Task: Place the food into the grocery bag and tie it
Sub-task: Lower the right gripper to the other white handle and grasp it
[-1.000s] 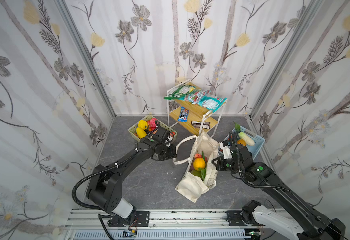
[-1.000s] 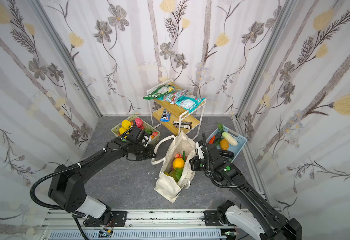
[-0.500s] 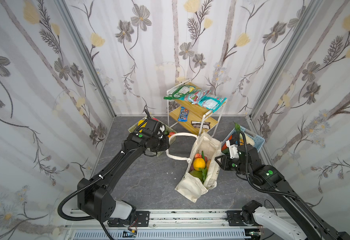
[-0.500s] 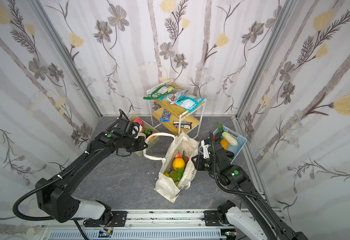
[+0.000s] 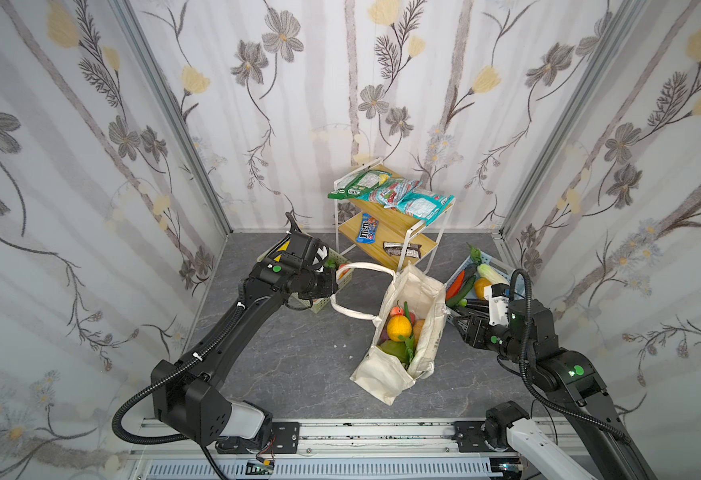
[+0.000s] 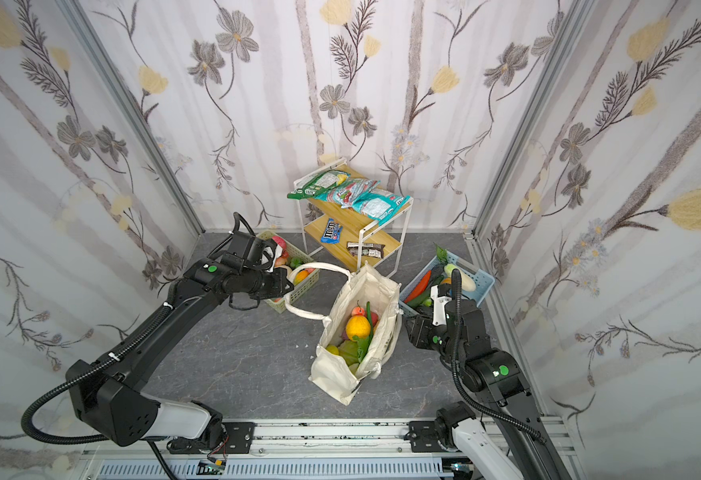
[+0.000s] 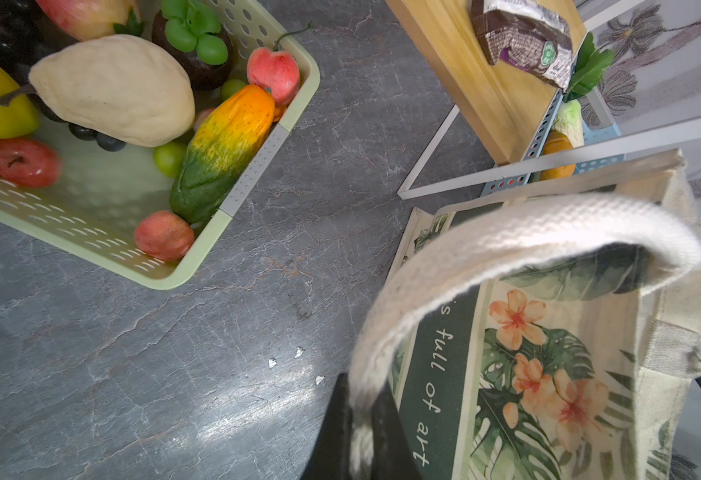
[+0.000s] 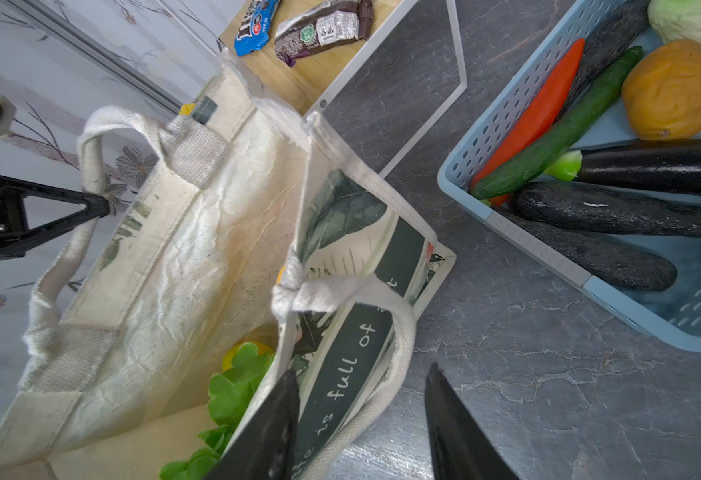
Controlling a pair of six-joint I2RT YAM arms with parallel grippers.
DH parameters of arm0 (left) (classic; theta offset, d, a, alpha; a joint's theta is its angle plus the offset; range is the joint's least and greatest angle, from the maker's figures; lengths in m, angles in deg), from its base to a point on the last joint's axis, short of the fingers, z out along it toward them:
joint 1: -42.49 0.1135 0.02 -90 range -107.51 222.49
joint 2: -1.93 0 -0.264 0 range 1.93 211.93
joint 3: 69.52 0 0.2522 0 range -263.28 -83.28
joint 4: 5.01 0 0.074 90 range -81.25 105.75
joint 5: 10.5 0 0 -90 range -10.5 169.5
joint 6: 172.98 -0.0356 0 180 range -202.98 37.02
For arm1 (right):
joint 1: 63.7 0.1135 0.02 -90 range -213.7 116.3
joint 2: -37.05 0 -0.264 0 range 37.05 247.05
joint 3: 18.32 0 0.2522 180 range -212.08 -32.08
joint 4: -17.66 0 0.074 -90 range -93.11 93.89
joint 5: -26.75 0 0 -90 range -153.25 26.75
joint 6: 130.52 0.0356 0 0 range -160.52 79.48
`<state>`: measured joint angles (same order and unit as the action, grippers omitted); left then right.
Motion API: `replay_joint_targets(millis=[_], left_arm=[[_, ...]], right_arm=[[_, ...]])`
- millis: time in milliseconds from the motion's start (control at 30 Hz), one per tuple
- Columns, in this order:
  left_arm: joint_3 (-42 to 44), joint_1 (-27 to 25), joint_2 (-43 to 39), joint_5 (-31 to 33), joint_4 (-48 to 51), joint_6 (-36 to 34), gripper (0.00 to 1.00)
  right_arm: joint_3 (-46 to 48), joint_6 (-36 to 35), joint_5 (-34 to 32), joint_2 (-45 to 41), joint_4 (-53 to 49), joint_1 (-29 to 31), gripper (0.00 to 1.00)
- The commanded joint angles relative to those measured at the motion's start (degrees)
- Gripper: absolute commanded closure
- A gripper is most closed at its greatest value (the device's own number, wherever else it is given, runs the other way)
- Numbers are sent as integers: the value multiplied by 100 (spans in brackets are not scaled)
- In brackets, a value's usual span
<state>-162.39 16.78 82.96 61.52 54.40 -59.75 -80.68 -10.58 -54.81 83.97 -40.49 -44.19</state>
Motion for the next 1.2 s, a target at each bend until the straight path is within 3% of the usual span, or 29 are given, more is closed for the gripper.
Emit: replay_joint_targets(millis=[0, 300, 600, 733, 1000, 1167], left_arm=[[-69, 14, -12, 24, 23, -37, 100], [-150, 14, -22, -61, 95, -72, 100], [-237, 14, -61, -65, 138, -81, 100], [-253, 15, -43, -103, 142, -81, 100], [-374, 1, -59, -103, 220, -116, 100], [-619, -5, -96, -32, 356, -181, 100]], right_arm=[[375, 31, 74, 52, -50, -92, 50], [1750, 451, 1181, 127, 1469, -88, 50], [2522, 668, 1494, 530, 2545, -87, 52], [2707, 757, 1561, 573, 2869, -87, 58], [2783, 808, 1656, 538, 3011, -91, 87], [2406, 688, 1440, 337, 2446, -105, 91]])
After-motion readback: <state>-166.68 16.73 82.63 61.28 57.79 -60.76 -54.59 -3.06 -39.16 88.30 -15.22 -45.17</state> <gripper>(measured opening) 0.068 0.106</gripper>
